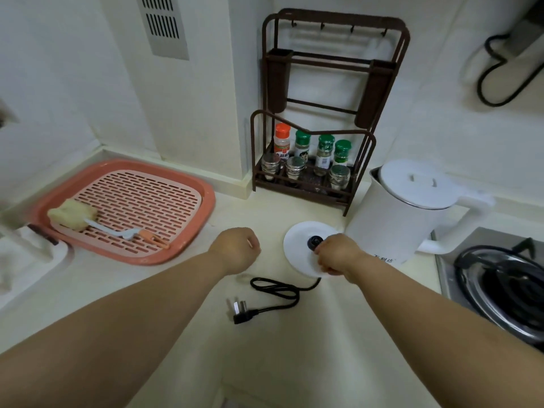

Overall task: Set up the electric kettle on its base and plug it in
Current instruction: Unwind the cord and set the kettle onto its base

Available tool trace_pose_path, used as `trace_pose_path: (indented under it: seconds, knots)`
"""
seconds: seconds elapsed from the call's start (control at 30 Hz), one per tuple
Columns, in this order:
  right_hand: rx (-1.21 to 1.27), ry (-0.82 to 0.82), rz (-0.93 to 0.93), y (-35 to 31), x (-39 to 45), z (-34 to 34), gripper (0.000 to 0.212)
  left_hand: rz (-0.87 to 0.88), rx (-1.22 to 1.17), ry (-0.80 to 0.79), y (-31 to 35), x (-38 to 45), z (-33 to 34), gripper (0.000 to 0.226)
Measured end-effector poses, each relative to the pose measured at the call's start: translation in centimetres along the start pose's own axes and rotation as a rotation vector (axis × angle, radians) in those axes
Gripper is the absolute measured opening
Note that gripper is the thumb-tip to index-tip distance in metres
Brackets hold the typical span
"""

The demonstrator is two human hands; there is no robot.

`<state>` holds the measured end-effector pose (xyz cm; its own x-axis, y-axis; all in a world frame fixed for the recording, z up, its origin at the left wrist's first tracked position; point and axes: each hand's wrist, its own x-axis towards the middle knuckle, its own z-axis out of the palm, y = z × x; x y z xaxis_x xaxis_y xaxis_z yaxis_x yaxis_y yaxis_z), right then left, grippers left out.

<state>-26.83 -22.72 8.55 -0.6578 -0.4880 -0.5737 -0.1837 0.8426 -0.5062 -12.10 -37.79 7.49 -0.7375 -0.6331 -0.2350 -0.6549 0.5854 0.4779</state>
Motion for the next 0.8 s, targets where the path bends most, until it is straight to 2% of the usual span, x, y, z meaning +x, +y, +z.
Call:
trace_pose_path:
  seconds: [0.07, 0.17, 0.27, 0.37, 0.47, 0.63, 0.73, 0.8]
  knots:
    - [-0.021, 0.178, -0.011, 1.0, 0.5, -1.0, 0.016, 0.022, 0.018, -0.178, 1.6, -0.5, 0.5, 0.029]
    - [-0.07, 0.179, -0.075, 2.7, 0.3, -1.1, 0.035, 0.01, 0.115, -0.337, 3.6, -0.4, 2.0, 0.058]
    - [-0.224, 0.11, -0.171, 4.1, 0.0, -0.3, 0.047, -0.039, 0.08, -0.345, 5.6, 0.4, 3.3, 0.063]
    - [-0.424, 0.112, -0.233, 5.2, -0.3, 0.2, 0.04, -0.105, -0.051, -0.306, 7.7, 1.2, 4.2, 0.053]
    - [-0.469, 0.086, -0.197, 5.6, -1.0, -0.1, 0.039, -0.2, -0.124, -0.238, 8.9, 1.9, 5.2, 0.042]
    - [-0.349, 0.087, -0.188, 6.0, -1.2, -1.1, 0.042, -0.214, -0.107, -0.228, 8.5, 1.2, 6.3, 0.045]
    - [-0.017, 0.097, -0.116, 6.5, -0.8, -2.2, 0.048, -0.206, -0.107, -0.238, 8.3, 0.9, 6.4, 0.046]
    - [0.097, 0.108, -0.103, 6.8, -0.7, -2.2, 0.054, -0.215, -0.126, -0.241, 8.3, 0.8, 6.5, 0.049]
